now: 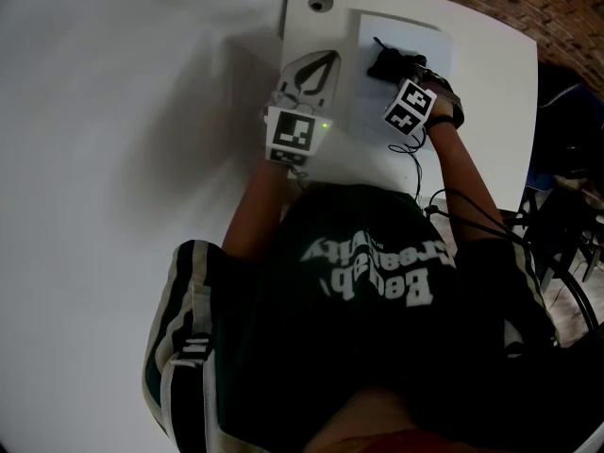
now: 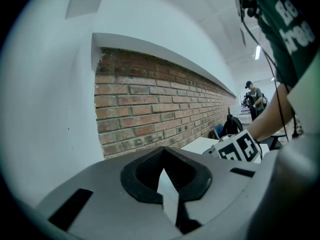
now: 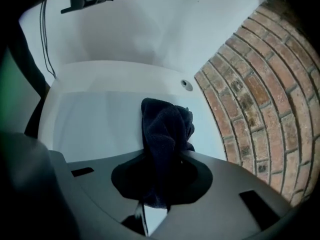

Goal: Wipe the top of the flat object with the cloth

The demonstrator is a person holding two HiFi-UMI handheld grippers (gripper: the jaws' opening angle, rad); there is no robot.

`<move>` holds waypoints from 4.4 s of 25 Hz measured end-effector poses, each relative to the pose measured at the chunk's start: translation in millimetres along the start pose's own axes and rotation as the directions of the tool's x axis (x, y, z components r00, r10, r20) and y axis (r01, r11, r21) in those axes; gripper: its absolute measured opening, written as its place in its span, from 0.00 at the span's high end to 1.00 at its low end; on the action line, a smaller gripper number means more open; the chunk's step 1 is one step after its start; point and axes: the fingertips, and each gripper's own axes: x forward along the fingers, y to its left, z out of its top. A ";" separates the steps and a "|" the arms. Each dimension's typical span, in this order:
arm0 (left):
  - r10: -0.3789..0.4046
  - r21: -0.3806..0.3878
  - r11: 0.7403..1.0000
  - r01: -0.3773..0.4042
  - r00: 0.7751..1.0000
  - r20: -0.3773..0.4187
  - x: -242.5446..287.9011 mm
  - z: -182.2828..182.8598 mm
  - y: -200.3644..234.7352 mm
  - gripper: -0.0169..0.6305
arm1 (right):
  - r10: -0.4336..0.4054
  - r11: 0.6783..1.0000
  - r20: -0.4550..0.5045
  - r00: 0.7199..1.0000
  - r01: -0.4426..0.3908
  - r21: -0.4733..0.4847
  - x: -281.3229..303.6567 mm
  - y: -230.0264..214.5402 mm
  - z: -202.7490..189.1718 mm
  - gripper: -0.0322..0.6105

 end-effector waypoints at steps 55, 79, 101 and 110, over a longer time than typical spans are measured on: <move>0.131 -0.027 0.991 -0.132 0.990 -0.053 -21.5 -12.7 29.3 0.98 | 0.070 0.997 0.087 0.994 -0.071 0.014 41.1 -53.7 77.4 0.86; -0.023 0.036 0.999 0.024 1.000 -0.015 22.4 8.7 -12.3 0.98 | -0.046 0.971 -0.115 0.992 0.072 0.230 9.5 -102.3 -96.7 0.86; 0.082 0.052 0.996 -0.078 0.993 -0.083 -21.1 -6.1 16.9 0.98 | 0.117 0.992 0.093 0.989 -0.112 -0.061 18.9 -15.9 73.0 0.86; 0.020 0.045 0.999 -0.018 0.999 -0.042 -3.4 0.0 -2.1 0.98 | 0.091 0.996 0.019 0.996 -0.091 0.009 8.2 -35.0 11.2 0.86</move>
